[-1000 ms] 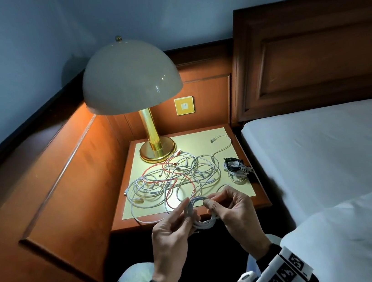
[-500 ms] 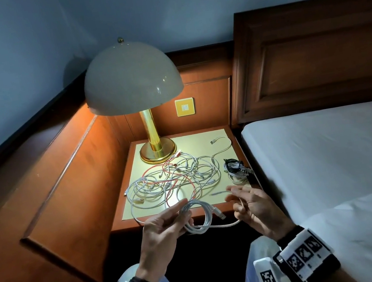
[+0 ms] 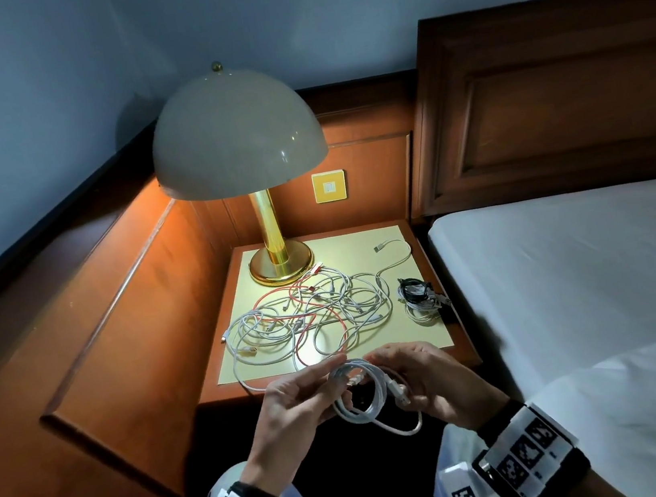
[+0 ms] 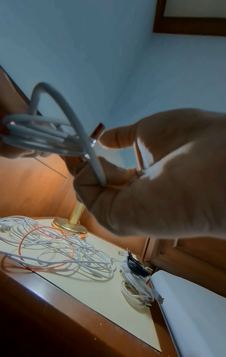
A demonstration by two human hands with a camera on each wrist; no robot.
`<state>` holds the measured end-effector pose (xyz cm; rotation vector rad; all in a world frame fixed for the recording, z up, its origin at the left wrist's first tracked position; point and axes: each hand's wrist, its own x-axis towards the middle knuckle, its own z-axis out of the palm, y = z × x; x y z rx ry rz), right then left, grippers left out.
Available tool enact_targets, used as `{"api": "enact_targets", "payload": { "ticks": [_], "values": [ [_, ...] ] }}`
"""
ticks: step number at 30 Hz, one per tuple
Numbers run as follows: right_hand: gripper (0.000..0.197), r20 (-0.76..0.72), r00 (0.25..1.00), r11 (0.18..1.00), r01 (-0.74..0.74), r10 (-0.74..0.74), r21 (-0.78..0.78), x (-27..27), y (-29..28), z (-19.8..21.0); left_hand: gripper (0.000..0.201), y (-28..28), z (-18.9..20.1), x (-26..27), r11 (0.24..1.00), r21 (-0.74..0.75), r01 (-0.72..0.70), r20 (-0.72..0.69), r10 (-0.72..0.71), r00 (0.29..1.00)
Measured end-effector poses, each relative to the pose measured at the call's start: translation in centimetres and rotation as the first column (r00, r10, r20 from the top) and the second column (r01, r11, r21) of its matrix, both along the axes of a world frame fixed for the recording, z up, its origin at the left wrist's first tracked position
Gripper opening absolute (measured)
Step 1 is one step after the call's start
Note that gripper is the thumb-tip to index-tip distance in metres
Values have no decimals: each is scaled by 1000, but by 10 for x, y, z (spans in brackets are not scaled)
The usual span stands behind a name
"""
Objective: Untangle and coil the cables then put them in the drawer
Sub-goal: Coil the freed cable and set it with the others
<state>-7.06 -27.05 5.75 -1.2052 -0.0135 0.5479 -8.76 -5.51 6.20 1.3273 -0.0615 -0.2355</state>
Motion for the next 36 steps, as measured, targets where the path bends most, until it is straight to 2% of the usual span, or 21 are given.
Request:
{"api": "enact_targets", "payload": {
  "ticks": [3, 7, 11, 17, 20, 24, 27, 30, 33, 36],
  "values": [
    [50, 41, 998, 998, -55, 54, 38, 1, -1, 2, 36, -2, 0, 1, 1000, 0, 17, -3, -17, 1000],
    [38, 206, 968, 989, -138, 147, -55, -2, -2, 9, 40, -5, -3, 3, 998, 56, 21, 45, -23, 999],
    [20, 368, 926, 983, -21, 88, -182, -2, 6, 8, 36, -9, -11, 6, 997, 59, 40, 35, -42, 999],
    [14, 539, 842, 964, 123, 24, -234, -4, 10, 2, 30, -10, -10, 8, 999, 38, 37, 8, -38, 999],
    [14, 572, 820, 932, 182, 33, -313, -4, 10, 3, 27, -9, -13, 10, 997, 61, 52, 11, -52, 999],
    [14, 599, 793, 842, 250, 105, -479, 2, 0, 7, 25, -9, -20, 11, 992, 123, 14, 5, -15, 1000],
    [11, 570, 810, 854, 194, 138, -483, 3, -1, 13, 24, -8, -24, 12, 990, 139, 34, 18, -37, 999],
    [16, 598, 788, 851, 210, 145, -482, 1, 0, 17, 26, -6, -32, 15, 976, 201, 79, 30, -87, 996],
    [8, 595, 797, 874, 215, 100, -436, 2, -2, 18, 25, -5, -39, 11, 971, 226, 79, 13, -84, 996],
    [13, 586, 807, 890, 216, 69, -402, 2, -3, 20, 27, -6, -44, 6, 974, 211, 86, -4, -87, 996]
  ]
}}
